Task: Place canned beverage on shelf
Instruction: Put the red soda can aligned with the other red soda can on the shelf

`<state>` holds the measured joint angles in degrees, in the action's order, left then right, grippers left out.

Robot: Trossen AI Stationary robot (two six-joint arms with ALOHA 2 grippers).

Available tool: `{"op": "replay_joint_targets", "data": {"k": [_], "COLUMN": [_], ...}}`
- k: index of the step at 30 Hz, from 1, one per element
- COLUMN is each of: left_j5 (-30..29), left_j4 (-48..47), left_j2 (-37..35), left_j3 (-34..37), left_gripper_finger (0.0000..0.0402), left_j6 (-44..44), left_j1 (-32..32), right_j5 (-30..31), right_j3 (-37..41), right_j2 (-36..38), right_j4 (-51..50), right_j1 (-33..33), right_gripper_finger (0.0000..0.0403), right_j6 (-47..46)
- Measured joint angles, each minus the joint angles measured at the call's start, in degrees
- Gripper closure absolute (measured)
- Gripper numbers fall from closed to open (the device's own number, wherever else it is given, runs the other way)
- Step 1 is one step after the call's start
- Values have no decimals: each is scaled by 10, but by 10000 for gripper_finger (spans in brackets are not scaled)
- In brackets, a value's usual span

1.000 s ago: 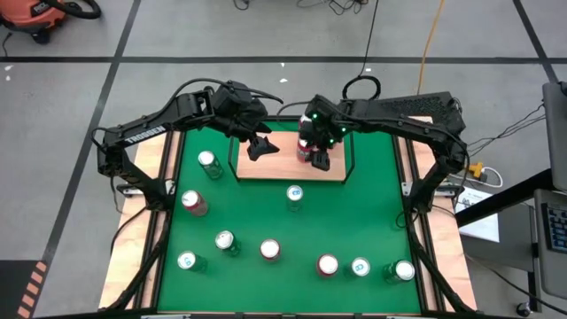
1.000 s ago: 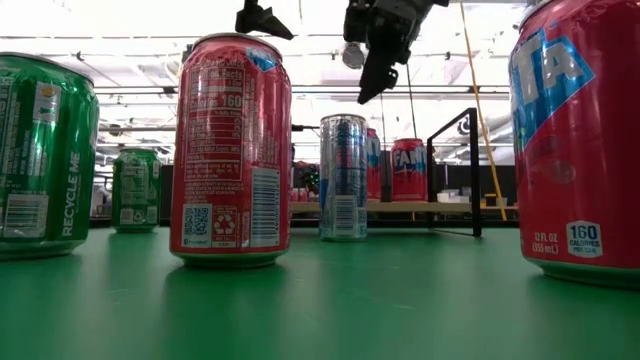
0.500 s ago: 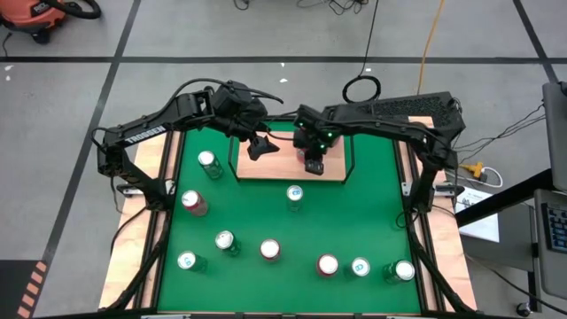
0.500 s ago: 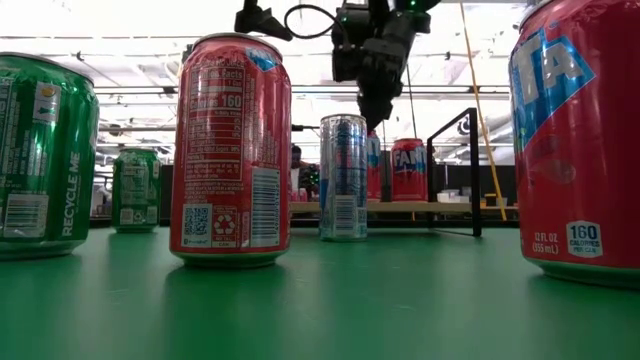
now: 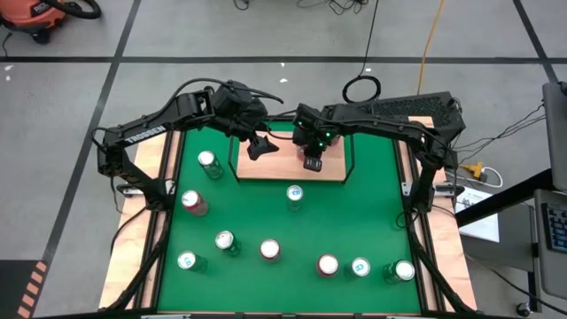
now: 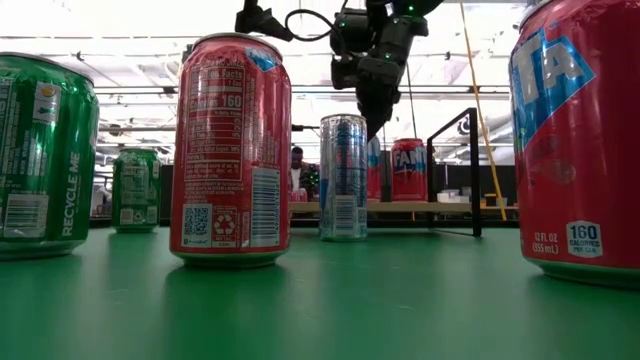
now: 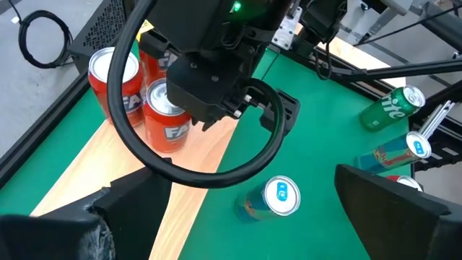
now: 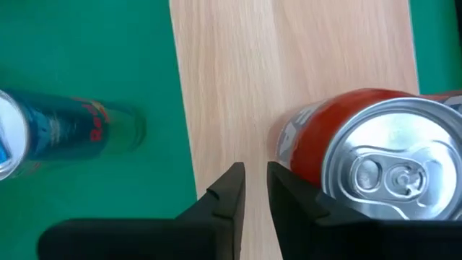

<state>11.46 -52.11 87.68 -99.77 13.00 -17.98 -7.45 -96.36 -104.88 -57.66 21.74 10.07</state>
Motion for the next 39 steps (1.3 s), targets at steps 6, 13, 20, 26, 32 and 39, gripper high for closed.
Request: {"op": "replay_joint_targets", "data": {"k": [6,13,20,26,32,39], "left_j5": [0,0,0,0,-7,-78], "left_j4": [1,1,-37,-114,-217,-342], "left_j2": [0,0,0,-6,-33,-46], "left_j3": [0,0,0,0,0,0], "left_gripper_finger": [18,18,18,18,18,18], "left_j6": [0,2,15,34,86,146], "left_j1": [0,0,2,2,6,36], "right_j5": [14,8,-46,-31,-31,-28], "right_j3": [0,0,0,0,0,0], "right_j2": [0,3,46,104,169,220], "right_j4": [7,5,-8,-48,-83,-86], "right_j1": [1,0,-8,-10,-10,-4], "right_gripper_finger": [351,352,354,354,354,354], "right_j6": [-1,-11,-70,-95,-79,-72]}}
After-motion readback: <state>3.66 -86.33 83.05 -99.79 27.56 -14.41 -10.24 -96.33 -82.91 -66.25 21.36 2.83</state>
